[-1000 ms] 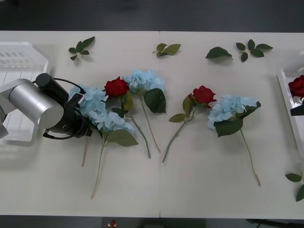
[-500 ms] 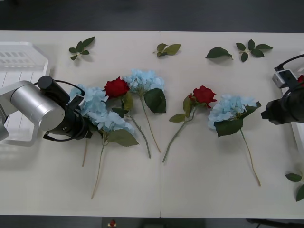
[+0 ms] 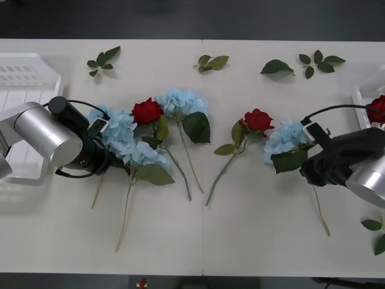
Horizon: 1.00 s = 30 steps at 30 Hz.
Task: Put the red flowers into the right box and the blue flowers into the left box
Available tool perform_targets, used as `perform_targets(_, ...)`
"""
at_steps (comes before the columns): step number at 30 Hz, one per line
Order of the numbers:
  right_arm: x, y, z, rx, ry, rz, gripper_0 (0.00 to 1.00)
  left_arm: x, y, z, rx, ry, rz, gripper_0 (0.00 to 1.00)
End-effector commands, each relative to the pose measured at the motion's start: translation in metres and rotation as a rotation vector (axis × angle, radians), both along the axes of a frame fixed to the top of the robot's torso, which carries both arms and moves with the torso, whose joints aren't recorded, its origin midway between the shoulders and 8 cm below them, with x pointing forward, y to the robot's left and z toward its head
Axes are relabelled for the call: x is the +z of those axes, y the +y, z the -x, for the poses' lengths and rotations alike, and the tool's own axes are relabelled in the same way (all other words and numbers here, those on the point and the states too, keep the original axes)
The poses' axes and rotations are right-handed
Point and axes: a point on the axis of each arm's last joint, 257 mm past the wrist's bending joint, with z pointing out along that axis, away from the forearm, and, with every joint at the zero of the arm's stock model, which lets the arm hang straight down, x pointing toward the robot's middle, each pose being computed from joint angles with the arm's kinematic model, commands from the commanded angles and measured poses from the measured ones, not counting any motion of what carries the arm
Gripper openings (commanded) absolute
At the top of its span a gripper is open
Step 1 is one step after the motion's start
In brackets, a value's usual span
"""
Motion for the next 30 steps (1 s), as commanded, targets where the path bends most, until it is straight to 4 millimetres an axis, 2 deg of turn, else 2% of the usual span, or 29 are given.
perform_targets(1, 0.001, 0.008, -0.010, -0.025, -0.030, -0.052, 0.74, 0.012, -0.021, -0.009, -0.036, -0.029, 0.014, 0.19)
perform_targets(4, -0.004, 0.010, -0.015, -0.015, -0.045, -0.073, 0.74, 0.012, -0.020, -0.009, -0.034, -0.030, 0.013, 0.00)
perform_targets(11, -0.009, 0.002, -0.025, -0.028, -0.067, -0.095, 0.74, 0.014, -0.021, -0.012, -0.036, -0.039, 0.013, 0.00)
perform_targets(16, -0.018, 0.003, -0.025, -0.037, -0.055, -0.123, 0.74, 0.019, -0.021, -0.016, -0.043, -0.051, 0.007, 0.00)
perform_targets(23, -0.028, 0.010, -0.028, -0.043, -0.050, -0.153, 0.74, 0.045, -0.011, -0.025, -0.067, -0.102, -0.025, 0.00)
perform_targets(30, -0.033, 0.018, -0.032, -0.042, -0.056, -0.175, 0.74, 0.054, -0.003, -0.027, -0.069, -0.117, -0.034, 0.00)
